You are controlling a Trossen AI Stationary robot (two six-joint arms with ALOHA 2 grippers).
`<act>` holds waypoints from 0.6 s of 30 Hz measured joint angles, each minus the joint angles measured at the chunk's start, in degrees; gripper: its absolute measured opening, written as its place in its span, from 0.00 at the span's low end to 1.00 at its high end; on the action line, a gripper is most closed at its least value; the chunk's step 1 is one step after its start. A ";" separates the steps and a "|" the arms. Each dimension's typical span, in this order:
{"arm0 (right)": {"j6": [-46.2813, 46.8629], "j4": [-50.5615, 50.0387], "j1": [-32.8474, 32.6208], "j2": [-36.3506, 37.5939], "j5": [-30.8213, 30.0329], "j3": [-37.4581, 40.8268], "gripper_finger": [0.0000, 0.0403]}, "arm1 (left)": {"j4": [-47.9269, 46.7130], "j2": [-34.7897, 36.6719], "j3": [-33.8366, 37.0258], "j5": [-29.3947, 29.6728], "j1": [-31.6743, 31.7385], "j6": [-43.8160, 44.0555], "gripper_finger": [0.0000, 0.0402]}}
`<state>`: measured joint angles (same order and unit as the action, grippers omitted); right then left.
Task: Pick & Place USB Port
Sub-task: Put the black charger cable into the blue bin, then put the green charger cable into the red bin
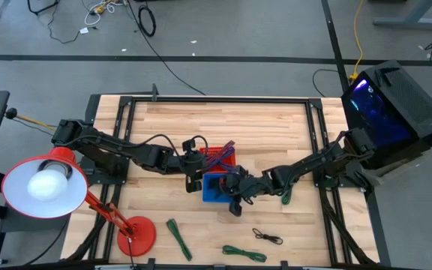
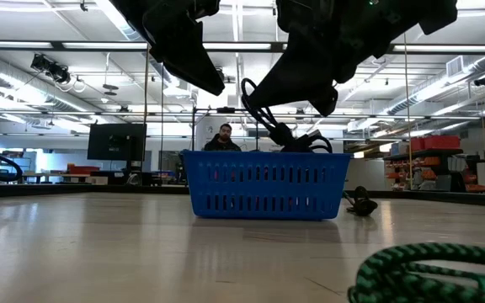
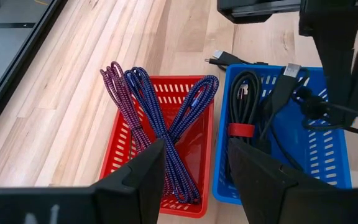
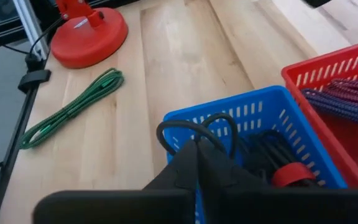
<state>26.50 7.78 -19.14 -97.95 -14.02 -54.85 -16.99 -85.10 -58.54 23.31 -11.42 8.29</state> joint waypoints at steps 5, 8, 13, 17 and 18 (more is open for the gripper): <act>-0.03 -0.25 0.00 0.00 0.07 0.00 0.09 | 0.00 0.00 0.00 0.00 0.00 0.02 0.45; -1.01 -0.23 0.04 0.00 0.04 0.00 0.15 | -0.02 0.00 0.00 0.00 0.00 0.02 0.45; -1.92 -0.21 0.66 0.00 -0.16 0.00 0.26 | -0.02 0.00 0.00 0.00 0.00 0.04 0.45; -4.53 0.16 1.42 0.00 -3.49 0.00 0.33 | -0.02 0.00 0.00 0.00 0.00 0.08 0.45; -5.46 0.65 1.65 0.05 -3.99 0.00 0.34 | -0.01 0.00 0.00 0.02 0.00 0.08 0.45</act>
<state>21.04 8.44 -17.49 -97.91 -18.01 -54.85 -17.00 -85.10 -58.54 23.33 -11.42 8.38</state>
